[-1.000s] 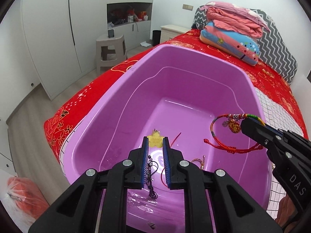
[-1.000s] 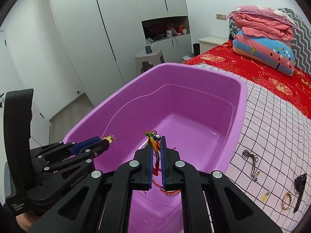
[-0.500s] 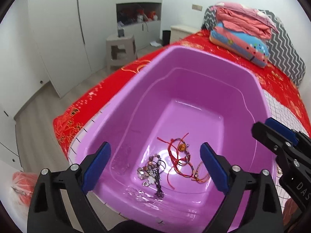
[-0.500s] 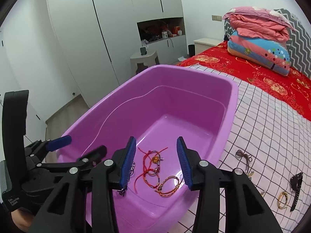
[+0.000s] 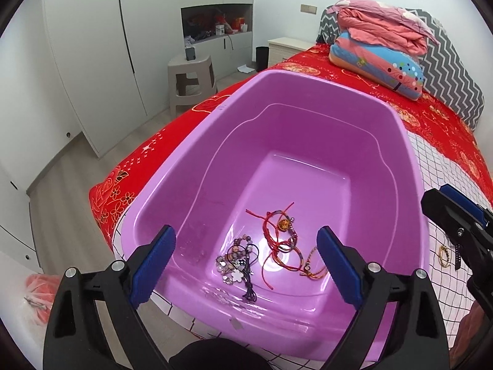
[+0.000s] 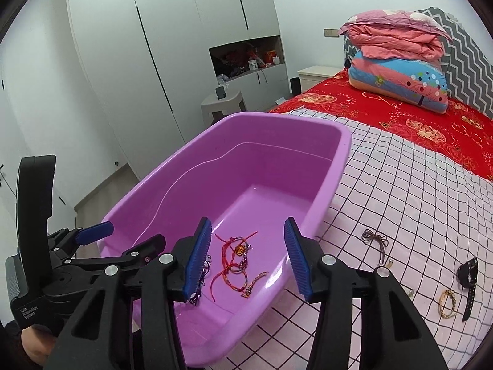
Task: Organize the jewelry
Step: 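Withdraw both open tools from the tub back over the bed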
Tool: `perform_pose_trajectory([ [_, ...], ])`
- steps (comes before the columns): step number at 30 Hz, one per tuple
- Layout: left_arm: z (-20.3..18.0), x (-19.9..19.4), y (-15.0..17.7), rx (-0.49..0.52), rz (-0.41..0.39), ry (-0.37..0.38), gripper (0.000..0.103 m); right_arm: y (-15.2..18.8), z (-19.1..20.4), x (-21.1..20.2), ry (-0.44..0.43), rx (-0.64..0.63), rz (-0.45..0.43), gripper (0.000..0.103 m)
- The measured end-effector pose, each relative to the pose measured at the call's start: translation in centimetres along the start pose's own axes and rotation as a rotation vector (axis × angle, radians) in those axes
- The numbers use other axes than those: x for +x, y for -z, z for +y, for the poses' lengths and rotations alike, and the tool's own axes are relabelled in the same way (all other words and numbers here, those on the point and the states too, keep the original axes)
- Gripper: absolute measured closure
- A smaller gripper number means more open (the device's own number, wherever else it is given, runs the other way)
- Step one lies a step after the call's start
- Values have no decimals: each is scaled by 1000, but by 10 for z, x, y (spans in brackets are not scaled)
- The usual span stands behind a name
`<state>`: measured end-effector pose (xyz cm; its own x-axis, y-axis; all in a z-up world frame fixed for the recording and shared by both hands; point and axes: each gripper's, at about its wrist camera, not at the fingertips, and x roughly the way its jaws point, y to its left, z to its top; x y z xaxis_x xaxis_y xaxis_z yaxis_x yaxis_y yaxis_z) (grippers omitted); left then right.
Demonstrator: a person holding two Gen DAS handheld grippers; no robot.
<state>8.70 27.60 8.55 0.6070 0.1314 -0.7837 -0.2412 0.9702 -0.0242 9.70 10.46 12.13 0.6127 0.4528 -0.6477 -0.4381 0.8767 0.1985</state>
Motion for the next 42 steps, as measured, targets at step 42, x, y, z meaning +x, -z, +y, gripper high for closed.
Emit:
perform_pose_trajectory([
  [42, -264, -5, 116, 367, -24, 304, 6, 205, -256, -124, 363, 388, -19, 47],
])
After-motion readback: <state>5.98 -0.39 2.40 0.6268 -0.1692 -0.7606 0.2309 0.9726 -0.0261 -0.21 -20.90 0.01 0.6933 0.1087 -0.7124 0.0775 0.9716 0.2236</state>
